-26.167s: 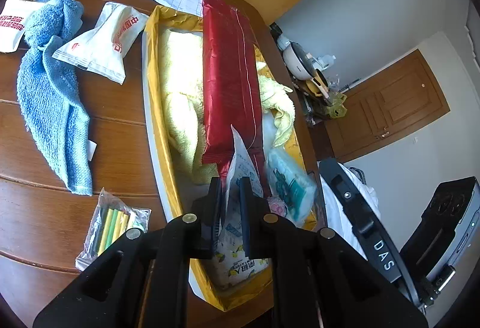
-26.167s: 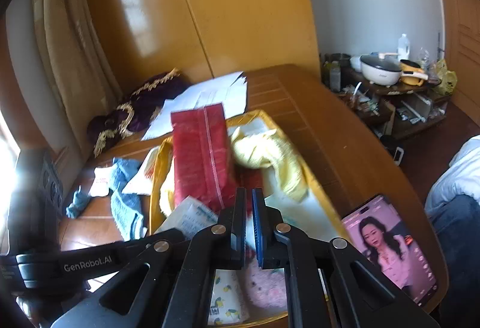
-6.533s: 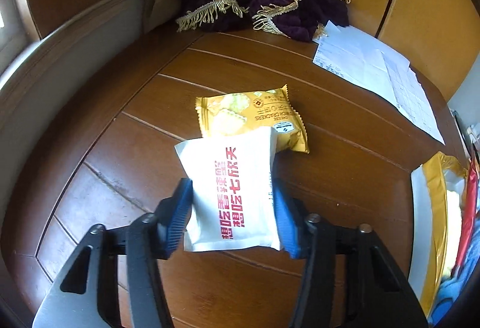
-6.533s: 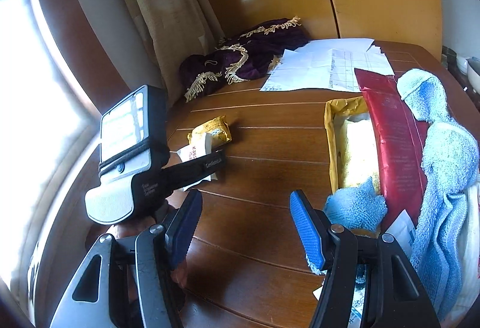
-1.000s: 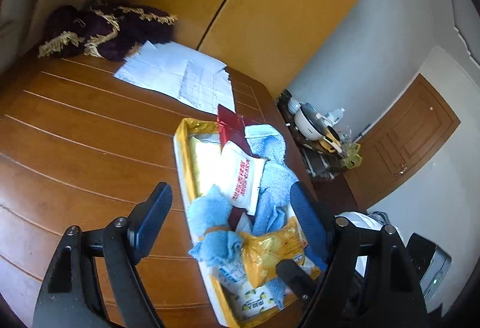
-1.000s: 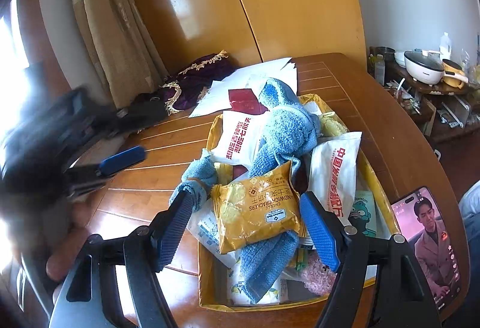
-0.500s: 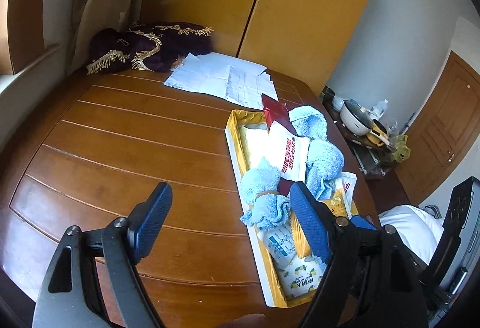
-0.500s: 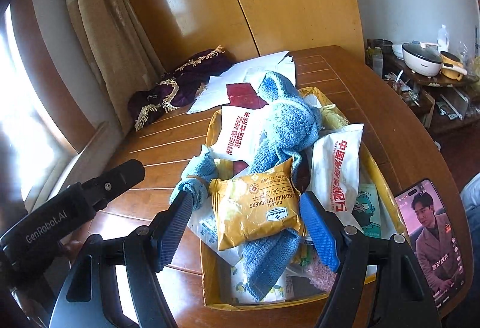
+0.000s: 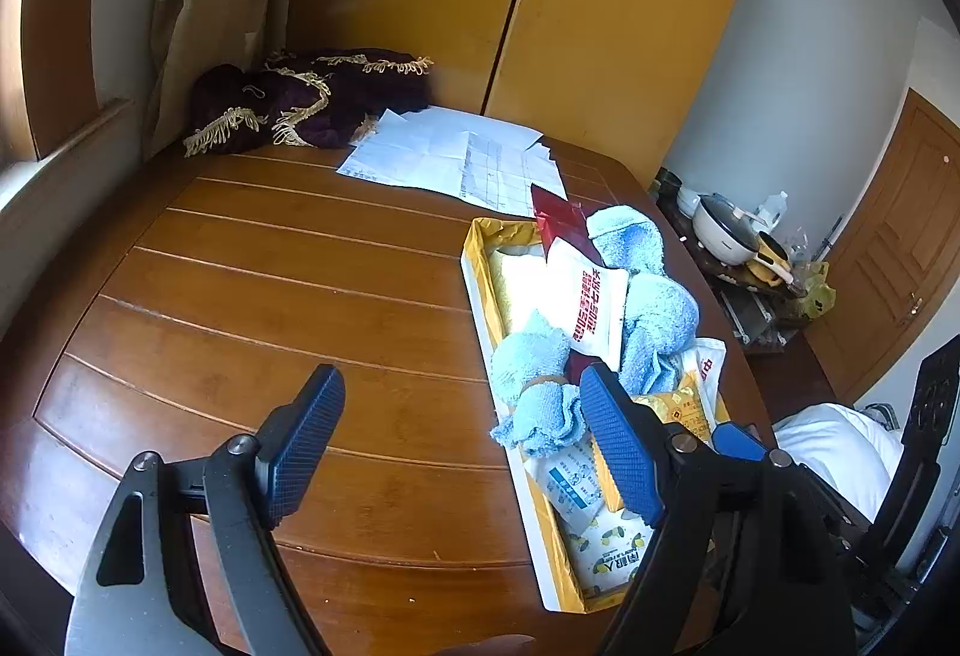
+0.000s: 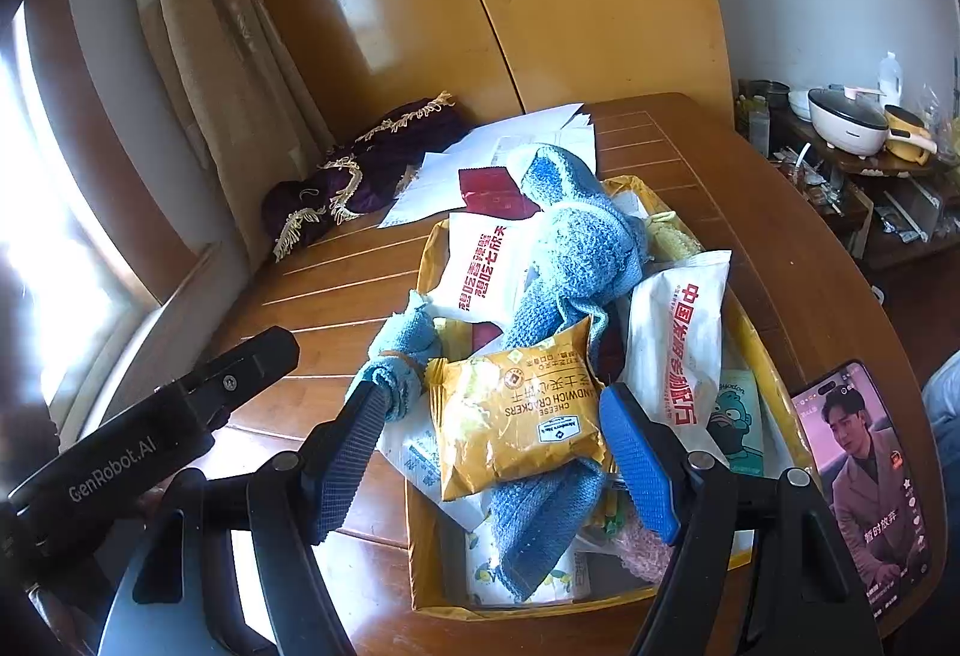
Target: Organize soft objects
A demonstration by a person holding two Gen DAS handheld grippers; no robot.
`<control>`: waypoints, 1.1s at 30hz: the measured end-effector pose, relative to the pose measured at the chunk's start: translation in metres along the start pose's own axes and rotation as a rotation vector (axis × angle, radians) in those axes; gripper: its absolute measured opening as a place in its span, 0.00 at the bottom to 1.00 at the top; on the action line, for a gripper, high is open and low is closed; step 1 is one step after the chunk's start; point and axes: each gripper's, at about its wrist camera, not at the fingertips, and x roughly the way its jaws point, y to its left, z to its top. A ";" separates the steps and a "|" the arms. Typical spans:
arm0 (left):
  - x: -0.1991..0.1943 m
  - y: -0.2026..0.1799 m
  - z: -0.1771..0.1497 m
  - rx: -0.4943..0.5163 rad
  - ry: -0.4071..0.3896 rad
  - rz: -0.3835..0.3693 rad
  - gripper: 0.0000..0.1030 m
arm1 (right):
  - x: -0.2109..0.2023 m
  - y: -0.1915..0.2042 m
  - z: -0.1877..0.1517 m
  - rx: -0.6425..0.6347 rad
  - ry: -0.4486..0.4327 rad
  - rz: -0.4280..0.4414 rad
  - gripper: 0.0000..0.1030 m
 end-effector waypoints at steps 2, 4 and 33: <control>0.000 0.000 0.000 0.001 -0.002 0.008 0.79 | 0.000 0.001 0.000 -0.001 0.000 -0.001 0.74; 0.000 0.000 0.000 0.002 -0.003 0.011 0.79 | 0.000 0.001 0.000 -0.003 0.000 -0.002 0.74; 0.000 0.002 0.001 -0.008 0.006 0.007 0.79 | -0.004 0.005 0.001 -0.012 -0.010 -0.007 0.74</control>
